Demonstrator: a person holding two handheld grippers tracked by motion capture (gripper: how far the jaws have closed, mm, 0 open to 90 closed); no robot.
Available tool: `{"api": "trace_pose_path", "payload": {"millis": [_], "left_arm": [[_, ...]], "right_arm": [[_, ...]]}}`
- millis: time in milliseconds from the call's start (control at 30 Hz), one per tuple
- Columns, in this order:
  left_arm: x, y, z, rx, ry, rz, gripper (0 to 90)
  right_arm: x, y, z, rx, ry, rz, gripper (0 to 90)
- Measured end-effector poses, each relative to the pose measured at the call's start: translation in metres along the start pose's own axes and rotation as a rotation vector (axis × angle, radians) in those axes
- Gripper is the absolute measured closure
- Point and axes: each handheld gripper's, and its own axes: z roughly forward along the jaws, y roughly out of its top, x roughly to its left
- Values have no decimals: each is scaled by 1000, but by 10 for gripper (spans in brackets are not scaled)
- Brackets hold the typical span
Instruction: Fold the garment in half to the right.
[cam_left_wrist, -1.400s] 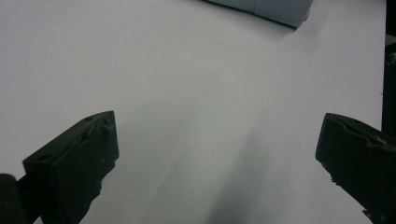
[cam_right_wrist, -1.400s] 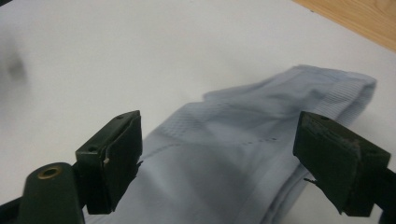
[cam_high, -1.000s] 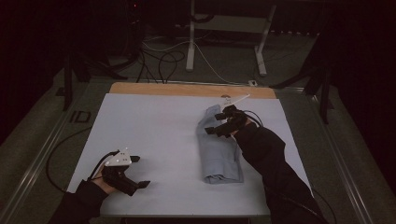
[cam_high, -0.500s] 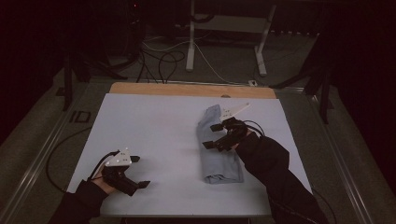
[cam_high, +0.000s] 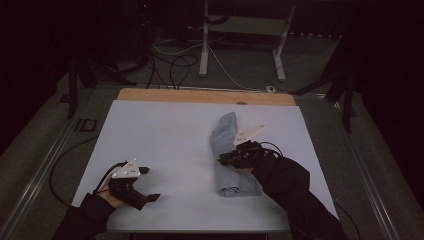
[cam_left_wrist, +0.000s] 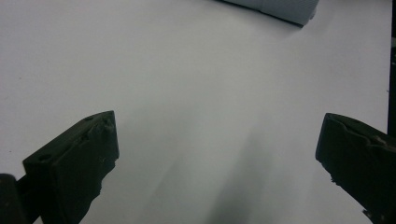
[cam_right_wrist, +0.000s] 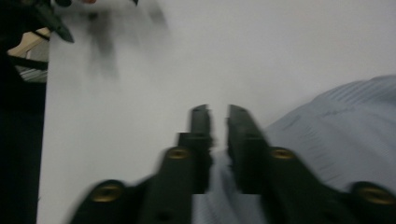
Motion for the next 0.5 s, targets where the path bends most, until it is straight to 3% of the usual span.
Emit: {"api": "trace_pose_path", "payload": {"millis": [233, 500], "left_arm": [[0, -1, 1, -2, -2, -6, 5], [0, -1, 2, 4, -3, -1, 4]], "right_arm": [[6, -22, 2, 57, 31, -16, 900], [9, -49, 20, 141, 44, -21, 900]]}}
